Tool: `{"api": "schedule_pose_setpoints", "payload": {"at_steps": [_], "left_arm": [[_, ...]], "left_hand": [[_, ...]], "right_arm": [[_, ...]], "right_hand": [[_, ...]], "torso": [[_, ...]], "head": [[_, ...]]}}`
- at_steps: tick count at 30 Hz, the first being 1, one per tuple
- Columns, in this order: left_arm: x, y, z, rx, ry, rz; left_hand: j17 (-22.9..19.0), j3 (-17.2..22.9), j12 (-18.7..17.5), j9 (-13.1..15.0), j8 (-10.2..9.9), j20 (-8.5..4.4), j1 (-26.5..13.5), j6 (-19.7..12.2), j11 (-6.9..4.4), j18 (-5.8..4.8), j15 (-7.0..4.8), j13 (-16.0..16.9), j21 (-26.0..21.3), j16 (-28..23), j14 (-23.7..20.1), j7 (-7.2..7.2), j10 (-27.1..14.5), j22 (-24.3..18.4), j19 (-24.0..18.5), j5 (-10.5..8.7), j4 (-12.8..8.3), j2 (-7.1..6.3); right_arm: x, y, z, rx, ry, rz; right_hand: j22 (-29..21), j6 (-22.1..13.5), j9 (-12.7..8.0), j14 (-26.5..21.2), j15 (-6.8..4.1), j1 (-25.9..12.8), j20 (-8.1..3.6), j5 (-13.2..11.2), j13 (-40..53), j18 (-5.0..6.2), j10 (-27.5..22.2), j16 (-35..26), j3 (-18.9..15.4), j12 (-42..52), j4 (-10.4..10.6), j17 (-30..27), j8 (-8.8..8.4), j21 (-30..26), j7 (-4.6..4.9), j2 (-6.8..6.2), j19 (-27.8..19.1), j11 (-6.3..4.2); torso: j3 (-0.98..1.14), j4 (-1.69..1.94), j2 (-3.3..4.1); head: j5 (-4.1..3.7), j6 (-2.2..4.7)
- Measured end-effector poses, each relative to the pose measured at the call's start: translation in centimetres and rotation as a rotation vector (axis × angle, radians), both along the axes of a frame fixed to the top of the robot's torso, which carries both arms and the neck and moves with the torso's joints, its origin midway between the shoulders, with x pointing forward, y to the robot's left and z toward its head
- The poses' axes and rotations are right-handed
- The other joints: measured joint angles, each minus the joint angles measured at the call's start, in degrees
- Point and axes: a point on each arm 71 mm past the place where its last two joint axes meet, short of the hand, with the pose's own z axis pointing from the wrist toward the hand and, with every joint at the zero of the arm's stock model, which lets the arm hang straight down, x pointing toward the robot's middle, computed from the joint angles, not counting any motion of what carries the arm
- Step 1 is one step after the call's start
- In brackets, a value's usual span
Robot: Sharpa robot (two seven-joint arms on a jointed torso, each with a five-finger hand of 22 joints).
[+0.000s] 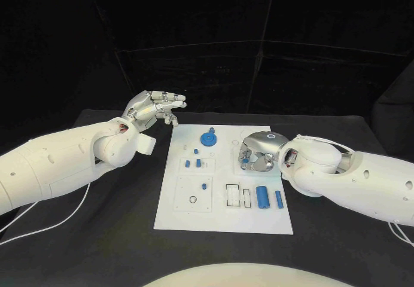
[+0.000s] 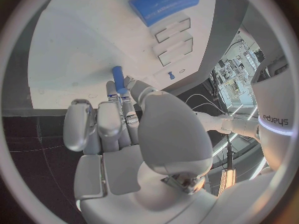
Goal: Assemble the parts on the task board
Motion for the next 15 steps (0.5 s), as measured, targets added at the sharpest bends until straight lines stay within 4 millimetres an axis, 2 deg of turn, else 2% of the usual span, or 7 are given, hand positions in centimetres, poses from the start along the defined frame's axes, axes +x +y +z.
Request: {"api": "schedule_pose_setpoints", "payload": {"at_steps": [9, 15], "left_arm": [[0.0, 0.0, -0.1, 0.002, 0.005, -0.002], [0.0, 0.0, -0.1, 0.003, 0.008, -0.002]], "left_hand": [[-0.05, -0.16, 0.0, 0.0, 0.0, 0.0, 0.23, -0.42, 0.21, 0.0, 0.0, 0.0, 0.0, 0.0, 0.0, 0.0, -0.21, -0.07, 0.0, 0.0, 0.16, 0.23], [-0.05, -0.15, 0.0, 0.0, 0.0, 0.0, 0.23, -0.42, 0.21, 0.0, 0.0, 0.0, -0.22, 0.0, 0.0, 0.0, -0.21, -0.07, 0.0, 0.0, 0.16, 0.23]], "right_arm": [[-0.6, -0.3, 0.7, 0.047, -0.034, 0.001], [-1.5, -0.6, 2.3, 0.11, -0.065, 0.006]], "right_hand": [[-0.01, 0.0, -0.13, 0.0, 0.01, 0.0, 0.0, -0.28, -0.01, 0.0, 0.0, 0.0, 1.38, -1.21, -0.26, -0.01, -0.33, 0.22, 0.0, 0.0, 0.0, 0.0], [-0.01, -0.22, -0.21, 0.0, 0.01, -0.03, 0.03, 0.38, -0.04, 0.01, 0.0, 0.29, 1.51, -1.57, -0.29, -0.01, -0.33, 0.22, 0.21, -0.03, 0.02, 0.0]], "torso": [[0.01, -0.04, -0.04], [-0.05, -0.03, -0.12]], "head": [[-0.02, -0.06], [0.06, -0.08]]}}
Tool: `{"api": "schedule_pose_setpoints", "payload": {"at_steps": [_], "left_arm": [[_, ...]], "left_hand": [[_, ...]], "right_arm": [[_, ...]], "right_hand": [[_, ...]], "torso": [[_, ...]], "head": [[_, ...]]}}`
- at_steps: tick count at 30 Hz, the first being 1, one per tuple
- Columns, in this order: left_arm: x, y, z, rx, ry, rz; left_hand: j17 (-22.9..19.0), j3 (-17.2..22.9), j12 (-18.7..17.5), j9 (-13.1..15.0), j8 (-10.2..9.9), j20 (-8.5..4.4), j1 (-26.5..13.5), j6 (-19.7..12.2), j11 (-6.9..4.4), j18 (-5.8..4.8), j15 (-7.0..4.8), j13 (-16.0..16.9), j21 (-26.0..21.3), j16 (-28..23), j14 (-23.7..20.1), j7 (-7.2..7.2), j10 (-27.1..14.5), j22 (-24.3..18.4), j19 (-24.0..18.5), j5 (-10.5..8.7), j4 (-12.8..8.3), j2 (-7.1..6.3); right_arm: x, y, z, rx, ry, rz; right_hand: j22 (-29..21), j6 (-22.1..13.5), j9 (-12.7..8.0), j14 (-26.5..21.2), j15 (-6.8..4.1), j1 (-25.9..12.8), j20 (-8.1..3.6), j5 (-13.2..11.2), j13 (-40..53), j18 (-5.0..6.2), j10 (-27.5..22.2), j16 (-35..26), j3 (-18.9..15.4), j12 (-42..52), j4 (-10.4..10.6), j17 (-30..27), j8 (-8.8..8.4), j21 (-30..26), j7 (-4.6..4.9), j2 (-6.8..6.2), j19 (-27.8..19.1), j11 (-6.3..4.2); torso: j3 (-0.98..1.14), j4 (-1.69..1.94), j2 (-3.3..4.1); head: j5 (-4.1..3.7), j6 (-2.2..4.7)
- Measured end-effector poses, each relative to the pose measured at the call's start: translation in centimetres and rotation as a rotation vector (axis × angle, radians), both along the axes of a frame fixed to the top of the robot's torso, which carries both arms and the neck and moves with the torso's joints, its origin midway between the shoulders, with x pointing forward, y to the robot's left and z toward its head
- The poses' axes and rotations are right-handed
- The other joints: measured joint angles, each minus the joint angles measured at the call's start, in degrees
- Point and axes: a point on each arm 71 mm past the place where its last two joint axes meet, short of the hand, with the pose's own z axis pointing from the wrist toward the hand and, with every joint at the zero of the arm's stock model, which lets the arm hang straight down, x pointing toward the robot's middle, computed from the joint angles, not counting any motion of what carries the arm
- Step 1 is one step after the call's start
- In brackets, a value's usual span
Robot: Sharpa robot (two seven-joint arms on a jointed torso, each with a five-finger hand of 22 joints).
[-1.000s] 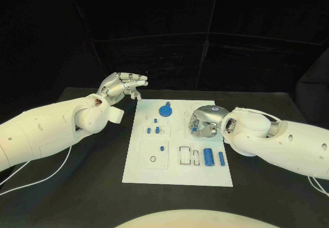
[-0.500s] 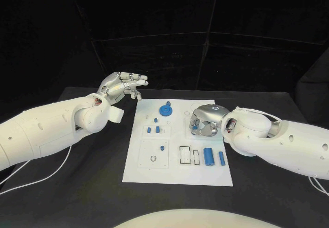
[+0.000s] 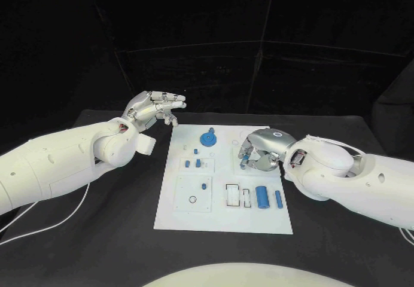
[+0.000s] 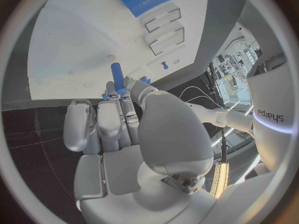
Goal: Assemble the parts on the task board
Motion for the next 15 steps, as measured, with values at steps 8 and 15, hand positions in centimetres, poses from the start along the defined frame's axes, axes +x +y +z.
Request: {"api": "schedule_pose_setpoints", "payload": {"at_steps": [8, 15], "left_arm": [[0.0, -0.1, 0.0, 0.0, 0.001, -0.001], [0.0, -0.3, -0.1, -0.001, 0.001, -0.004]], "left_hand": [[0.0, 0.0, 0.0, 0.0, 0.0, 0.0, 0.0, 0.0, 0.0, 0.0, 0.0, 0.0, 0.0, 0.0, 0.0, 0.0, 0.0, 0.0, 0.0, 0.0, 0.0, 0.0], [0.0, 0.0, 0.0, 0.0, 0.0, 0.0, 0.0, 0.0, 0.0, 0.0, 0.0, 0.0, 0.0, 0.0, 0.0, 0.0, 0.0, 0.01, 0.0, 0.0, 0.0, 0.0]], "right_arm": [[-1.2, 1.8, 1.7, 0.094, -0.015, 0.051], [-2.1, 6.2, 1.4, 0.162, 0.025, 0.142]], "right_hand": [[0.0, 0.0, 0.0, 0.0, 0.0, -0.39, 0.17, 0.35, -0.09, 0.0, 0.0, 0.0, 0.74, -0.21, -0.42, 0.1, -0.3, 0.23, 0.0, -0.39, 0.17, 0.0], [-0.01, 0.0, -0.05, 0.0, 0.0, -0.47, 0.17, 0.35, -0.13, 0.0, 0.0, 0.0, 0.83, -0.32, -0.52, 0.0, -0.3, 0.23, 0.0, -0.47, 0.17, 0.0]], "torso": [[-0.01, 0.05, 0.04], [-0.05, 0.14, 0.08]], "head": [[0.47, -0.04], [1.24, -0.11]]}}
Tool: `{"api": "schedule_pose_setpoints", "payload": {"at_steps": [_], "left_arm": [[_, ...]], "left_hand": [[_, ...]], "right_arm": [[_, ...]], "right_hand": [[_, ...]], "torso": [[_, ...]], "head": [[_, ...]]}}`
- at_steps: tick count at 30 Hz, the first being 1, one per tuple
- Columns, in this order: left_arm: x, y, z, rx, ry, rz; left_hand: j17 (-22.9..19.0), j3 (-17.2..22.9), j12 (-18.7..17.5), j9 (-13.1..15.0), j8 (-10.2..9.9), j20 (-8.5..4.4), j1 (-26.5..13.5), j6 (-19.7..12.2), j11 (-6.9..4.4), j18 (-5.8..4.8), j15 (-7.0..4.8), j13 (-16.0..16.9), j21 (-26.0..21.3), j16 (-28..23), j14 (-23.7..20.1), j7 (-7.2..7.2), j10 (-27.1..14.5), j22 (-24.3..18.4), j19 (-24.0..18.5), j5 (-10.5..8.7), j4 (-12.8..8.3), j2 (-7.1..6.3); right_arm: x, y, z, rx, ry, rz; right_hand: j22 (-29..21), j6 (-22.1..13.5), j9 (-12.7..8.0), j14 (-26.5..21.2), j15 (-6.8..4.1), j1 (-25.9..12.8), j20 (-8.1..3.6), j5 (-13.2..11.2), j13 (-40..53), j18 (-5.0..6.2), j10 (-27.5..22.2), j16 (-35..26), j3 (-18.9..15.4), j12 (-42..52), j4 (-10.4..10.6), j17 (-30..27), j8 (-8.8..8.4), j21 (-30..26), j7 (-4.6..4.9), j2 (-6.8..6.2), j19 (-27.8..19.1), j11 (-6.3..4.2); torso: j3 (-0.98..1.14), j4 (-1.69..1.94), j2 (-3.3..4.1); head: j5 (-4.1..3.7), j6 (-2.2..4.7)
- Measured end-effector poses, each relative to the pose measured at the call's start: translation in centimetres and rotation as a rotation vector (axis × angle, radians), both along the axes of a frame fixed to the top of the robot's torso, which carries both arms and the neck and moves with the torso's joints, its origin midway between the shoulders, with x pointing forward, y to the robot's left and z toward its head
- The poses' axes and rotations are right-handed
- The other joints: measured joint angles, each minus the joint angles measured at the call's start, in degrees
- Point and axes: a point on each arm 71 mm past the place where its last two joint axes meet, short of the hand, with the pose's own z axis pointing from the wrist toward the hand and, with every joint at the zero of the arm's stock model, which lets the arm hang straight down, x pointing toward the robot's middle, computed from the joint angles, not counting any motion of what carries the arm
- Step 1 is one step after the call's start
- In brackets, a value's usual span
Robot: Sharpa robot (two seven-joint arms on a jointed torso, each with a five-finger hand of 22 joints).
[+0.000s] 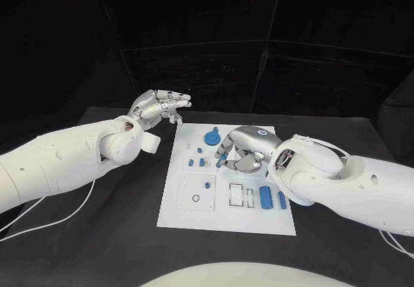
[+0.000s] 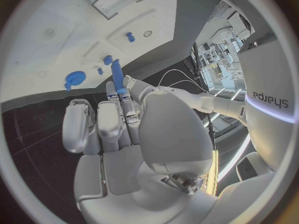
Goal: Assemble the parts on the task board
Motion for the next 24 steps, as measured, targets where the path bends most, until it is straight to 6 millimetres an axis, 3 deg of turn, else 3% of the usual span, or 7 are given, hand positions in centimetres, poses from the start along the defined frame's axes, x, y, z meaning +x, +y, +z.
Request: {"api": "schedule_pose_setpoints", "payload": {"at_steps": [11, 24], "left_arm": [[0.0, -0.4, 0.0, -0.003, 0.0, -0.007], [0.0, -0.7, 0.0, -0.004, -0.001, -0.011]], "left_hand": [[0.0, 0.0, 0.0, 0.0, 0.0, 0.0, 0.0, 0.0, 0.0, -0.01, 0.0, 0.0, 0.0, 0.0, 0.0, 0.0, 0.0, -0.05, 0.0, 0.0, 0.0, 0.0], [0.01, -0.16, 0.0, 0.0, 0.0, 0.0, 0.0, 0.0, 0.0, -0.01, 0.21, 0.0, 0.0, 0.0, -0.21, 0.0, 0.0, -0.04, 0.0, 0.0, -0.16, 0.0]], "right_arm": [[-2.4, 4.9, -4.0, 0.005, 0.113, 0.135], [-2.4, 6.2, -5.5, -0.043, 0.137, 0.182]], "right_hand": [[0.0, -0.2, -0.05, 0.0, 0.0, -0.52, 0.0, 0.34, 0.03, 0.0, 0.0, 0.0, 0.72, -0.18, -0.39, -0.16, -0.27, 0.0, 0.2, -0.52, 0.0, 0.0], [-0.01, -0.2, -0.05, 0.0, 0.0, -0.68, 0.0, 0.6, 0.02, 0.01, 0.0, 0.0, 0.72, -0.22, -0.38, -0.16, -0.28, 0.0, 0.2, -0.68, 0.0, 0.0]], "torso": [[0.0, -0.01, 0.02], [0.05, -0.09, 0.02]], "head": [[1.02, 0.06], [1.75, -0.1]]}}
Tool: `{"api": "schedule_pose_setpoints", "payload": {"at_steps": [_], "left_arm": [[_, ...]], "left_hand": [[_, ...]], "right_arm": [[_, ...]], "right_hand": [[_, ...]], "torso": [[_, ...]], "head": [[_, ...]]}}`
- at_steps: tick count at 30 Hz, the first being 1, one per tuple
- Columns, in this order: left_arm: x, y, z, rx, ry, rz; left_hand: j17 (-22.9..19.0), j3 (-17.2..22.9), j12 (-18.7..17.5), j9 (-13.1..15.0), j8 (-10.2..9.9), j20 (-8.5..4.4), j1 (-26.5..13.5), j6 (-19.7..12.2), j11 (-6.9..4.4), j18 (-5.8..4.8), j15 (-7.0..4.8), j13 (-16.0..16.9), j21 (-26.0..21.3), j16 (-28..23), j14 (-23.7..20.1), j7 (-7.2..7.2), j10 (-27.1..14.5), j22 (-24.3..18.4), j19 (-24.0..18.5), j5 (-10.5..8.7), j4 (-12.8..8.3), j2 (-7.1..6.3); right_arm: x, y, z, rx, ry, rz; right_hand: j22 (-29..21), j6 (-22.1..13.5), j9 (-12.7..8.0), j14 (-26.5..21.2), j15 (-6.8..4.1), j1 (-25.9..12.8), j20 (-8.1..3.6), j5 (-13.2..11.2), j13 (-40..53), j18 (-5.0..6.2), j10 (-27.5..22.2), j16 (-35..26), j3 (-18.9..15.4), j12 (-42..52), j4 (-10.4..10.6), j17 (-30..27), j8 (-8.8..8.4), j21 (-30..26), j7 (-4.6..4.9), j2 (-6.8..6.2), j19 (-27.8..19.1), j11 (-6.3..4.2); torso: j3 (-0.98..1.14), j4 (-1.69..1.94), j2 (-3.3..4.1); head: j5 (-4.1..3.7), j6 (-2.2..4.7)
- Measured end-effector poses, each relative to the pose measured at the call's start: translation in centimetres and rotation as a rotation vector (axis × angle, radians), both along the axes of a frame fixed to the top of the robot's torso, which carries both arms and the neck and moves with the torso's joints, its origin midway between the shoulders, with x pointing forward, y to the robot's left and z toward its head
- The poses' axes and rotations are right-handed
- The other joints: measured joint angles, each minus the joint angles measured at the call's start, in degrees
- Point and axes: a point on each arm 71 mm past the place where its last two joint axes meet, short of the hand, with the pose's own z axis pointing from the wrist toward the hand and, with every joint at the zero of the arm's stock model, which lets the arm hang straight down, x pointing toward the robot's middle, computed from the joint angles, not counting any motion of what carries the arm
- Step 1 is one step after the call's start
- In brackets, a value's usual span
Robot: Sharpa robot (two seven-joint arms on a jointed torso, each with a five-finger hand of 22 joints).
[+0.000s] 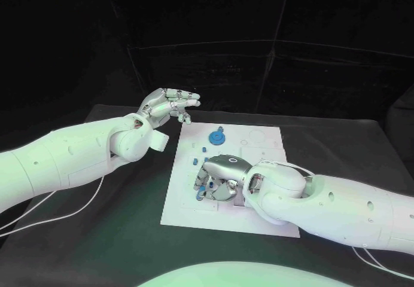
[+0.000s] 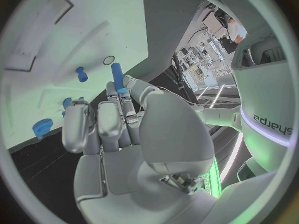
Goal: Assemble the parts on the task board
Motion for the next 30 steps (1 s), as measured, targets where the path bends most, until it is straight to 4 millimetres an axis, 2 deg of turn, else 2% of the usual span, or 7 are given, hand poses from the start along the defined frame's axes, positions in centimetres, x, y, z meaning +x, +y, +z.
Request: {"api": "schedule_pose_setpoints", "payload": {"at_steps": [30], "left_arm": [[0.1, -0.1, 0.0, 0.0, 0.001, -0.002]], "left_hand": [[-0.04, 0.0, 0.38, 0.0, 0.22, 0.0, 0.0, 0.0, 0.0, 0.0, 0.0, 0.0, 0.0, 0.0, 0.0, 0.0, 0.0, -0.05, 0.0, 0.0, 0.0, 0.0]], "right_arm": [[-0.1, 1.4, -0.9, -0.098, -0.086, 0.044]], "right_hand": [[-0.01, -0.2, -0.05, 0.0, 0.0, -0.03, 0.0, -0.01, 0.0, 0.0, 0.0, 0.0, 0.14, -0.45, -0.18, -0.07, -0.21, 0.0, 0.2, -0.03, 0.0, 0.0]], "torso": [[0.03, -0.03, 0.02]], "head": [[0.21, -0.42]]}}
